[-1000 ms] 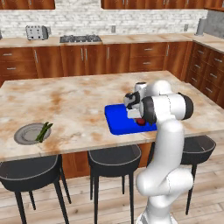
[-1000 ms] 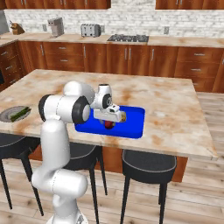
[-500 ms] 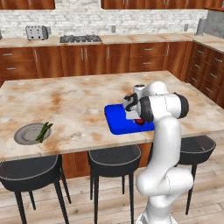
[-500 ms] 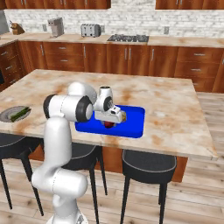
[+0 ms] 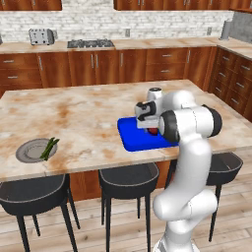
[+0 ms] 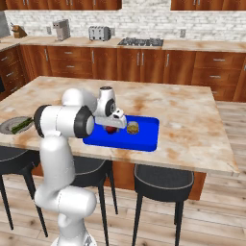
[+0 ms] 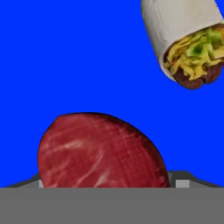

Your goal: Create a steak meal by picking up the steak and asparagus from the tray and placing them on the plate. Leave the burrito on the tray.

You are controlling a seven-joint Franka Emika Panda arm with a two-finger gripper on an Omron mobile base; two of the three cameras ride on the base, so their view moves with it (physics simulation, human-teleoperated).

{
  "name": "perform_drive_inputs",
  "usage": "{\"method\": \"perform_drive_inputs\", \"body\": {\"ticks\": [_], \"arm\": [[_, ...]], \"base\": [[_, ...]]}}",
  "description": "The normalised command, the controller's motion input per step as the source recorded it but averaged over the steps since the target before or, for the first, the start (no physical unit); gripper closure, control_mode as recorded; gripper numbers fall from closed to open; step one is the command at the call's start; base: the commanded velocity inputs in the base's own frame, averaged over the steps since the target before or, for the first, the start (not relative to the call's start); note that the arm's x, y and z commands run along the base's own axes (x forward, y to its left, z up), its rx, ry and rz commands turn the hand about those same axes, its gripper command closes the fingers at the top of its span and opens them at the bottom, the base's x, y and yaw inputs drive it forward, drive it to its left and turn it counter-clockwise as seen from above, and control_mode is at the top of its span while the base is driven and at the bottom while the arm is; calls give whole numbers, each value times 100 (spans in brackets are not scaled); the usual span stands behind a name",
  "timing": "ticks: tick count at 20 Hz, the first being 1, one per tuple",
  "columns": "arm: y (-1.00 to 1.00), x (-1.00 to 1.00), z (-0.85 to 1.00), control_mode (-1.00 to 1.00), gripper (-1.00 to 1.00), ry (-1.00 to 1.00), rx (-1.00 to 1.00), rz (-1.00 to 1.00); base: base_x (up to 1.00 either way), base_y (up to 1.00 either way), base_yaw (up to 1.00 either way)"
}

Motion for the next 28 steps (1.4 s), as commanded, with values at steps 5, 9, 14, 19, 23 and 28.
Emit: {"method": "perform_drive_inputs", "body": {"ticks": [5, 9, 14, 19, 23, 28], "arm": [[83, -36, 81, -100, 100, -8, 7, 0], [98, -24, 65, -100, 100, -6, 10, 0], [100, -17, 57, -100, 100, -5, 10, 0], [100, -12, 5, -100, 100, 0, 1, 0], [100, -14, 0, -100, 100, 0, 0, 0], [100, -10, 0, -100, 100, 0, 0, 0]], "base": [[0, 0, 0], [0, 0, 0], [0, 0, 0], [0, 0, 0], [0, 0, 0], [0, 0, 0]]}}
